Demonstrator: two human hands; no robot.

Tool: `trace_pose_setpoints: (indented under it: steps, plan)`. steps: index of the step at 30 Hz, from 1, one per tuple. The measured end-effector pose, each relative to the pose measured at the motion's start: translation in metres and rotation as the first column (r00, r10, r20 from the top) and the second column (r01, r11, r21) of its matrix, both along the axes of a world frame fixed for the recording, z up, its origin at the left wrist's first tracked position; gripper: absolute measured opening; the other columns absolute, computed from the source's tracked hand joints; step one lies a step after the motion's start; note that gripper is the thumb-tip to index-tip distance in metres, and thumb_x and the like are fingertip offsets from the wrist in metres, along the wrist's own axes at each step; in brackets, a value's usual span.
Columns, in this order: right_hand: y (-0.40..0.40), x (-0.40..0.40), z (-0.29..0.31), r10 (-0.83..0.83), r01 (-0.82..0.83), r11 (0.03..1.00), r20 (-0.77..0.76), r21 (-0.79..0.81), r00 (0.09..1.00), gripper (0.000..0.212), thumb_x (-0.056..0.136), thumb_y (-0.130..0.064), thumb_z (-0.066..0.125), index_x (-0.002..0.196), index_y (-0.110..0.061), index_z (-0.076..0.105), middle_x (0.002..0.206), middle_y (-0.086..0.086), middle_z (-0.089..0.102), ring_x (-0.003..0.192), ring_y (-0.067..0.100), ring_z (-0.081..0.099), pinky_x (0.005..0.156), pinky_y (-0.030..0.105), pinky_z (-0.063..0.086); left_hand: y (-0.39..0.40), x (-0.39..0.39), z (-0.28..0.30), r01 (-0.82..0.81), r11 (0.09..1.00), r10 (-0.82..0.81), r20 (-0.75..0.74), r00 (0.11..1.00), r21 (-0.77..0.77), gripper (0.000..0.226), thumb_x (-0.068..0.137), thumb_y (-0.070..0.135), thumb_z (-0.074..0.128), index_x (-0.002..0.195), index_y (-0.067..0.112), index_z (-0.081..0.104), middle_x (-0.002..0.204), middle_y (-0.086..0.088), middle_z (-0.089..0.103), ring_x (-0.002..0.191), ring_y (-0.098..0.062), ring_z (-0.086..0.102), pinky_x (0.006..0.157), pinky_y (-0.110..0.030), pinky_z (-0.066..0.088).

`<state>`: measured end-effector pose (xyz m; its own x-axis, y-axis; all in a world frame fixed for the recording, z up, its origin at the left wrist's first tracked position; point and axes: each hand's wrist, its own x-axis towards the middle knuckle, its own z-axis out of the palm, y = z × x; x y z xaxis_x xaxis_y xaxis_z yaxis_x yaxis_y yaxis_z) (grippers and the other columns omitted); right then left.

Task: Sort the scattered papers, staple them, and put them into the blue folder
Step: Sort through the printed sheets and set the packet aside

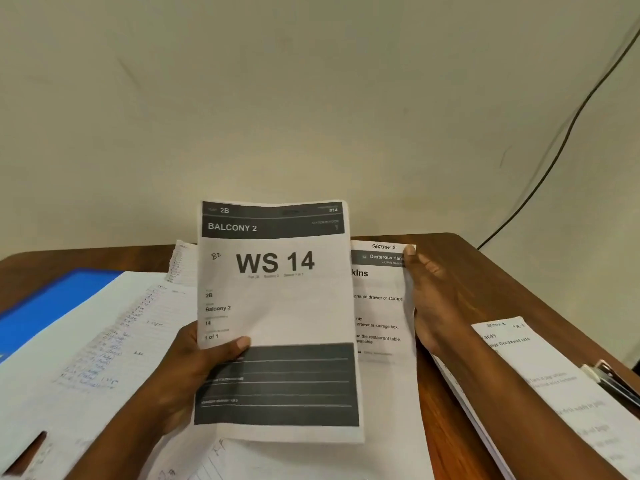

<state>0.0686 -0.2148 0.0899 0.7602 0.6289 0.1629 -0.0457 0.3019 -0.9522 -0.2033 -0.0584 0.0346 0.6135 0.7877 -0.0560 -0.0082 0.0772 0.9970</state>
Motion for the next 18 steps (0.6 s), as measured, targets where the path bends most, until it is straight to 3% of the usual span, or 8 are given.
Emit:
trace_pose_setpoints:
  steps: [3,9,13,16,18]
  plan:
    - [0.001,-0.004,0.005,-0.009,0.010,0.999,-0.021,0.045,1.000,0.029,0.107,-0.032,0.050,0.106,-0.014,0.073,0.101,0.007,0.081,0.086,0.019,0.078,0.076,0.034,0.065,-0.004,0.004,0.000,0.014,1.000,-0.013,-0.023,1.000,0.017,0.126,0.004,0.069,0.097,0.117,0.021,0.065,0.094,0.000,0.081,0.080,-0.020,0.079,0.058,-0.026,0.062]
    - [0.001,-0.012,0.014,-0.012,0.014,0.997,-0.023,0.079,1.000,0.030,0.106,-0.036,0.053,0.097,-0.020,0.076,0.104,0.008,0.080,0.090,0.023,0.077,0.085,0.043,0.060,-0.008,0.009,-0.002,0.036,0.999,-0.032,-0.101,0.994,0.034,0.129,0.005,0.073,0.095,0.120,0.021,0.065,0.096,0.001,0.081,0.083,-0.025,0.079,0.065,-0.031,0.062]
    - [0.000,-0.016,0.016,-0.024,0.026,0.995,-0.021,0.098,0.999,0.028,0.106,-0.036,0.052,0.100,-0.019,0.074,0.102,0.007,0.081,0.086,0.022,0.077,0.081,0.042,0.062,-0.010,0.012,-0.005,0.034,0.999,-0.030,-0.102,0.994,0.038,0.128,0.004,0.073,0.095,0.118,0.023,0.065,0.095,0.004,0.081,0.085,-0.028,0.079,0.064,-0.031,0.062]
    - [0.001,-0.019,0.015,-0.038,0.043,0.994,-0.043,0.100,0.998,0.029,0.106,-0.037,0.053,0.102,-0.018,0.075,0.098,0.005,0.081,0.084,0.020,0.078,0.078,0.040,0.063,-0.010,0.015,-0.008,0.044,0.998,-0.039,-0.090,0.995,0.054,0.127,0.008,0.074,0.095,0.119,0.021,0.065,0.098,0.003,0.081,0.085,-0.022,0.079,0.066,-0.031,0.063]
    - [0.002,-0.022,0.015,-0.026,0.031,0.995,-0.059,0.093,0.998,0.031,0.106,-0.039,0.053,0.107,-0.017,0.075,0.103,0.008,0.081,0.092,0.026,0.078,0.083,0.045,0.061,-0.010,0.016,-0.010,0.055,0.996,-0.048,-0.088,0.995,0.073,0.124,0.011,0.075,0.095,0.119,0.022,0.066,0.099,0.003,0.081,0.087,-0.020,0.079,0.066,-0.029,0.063]
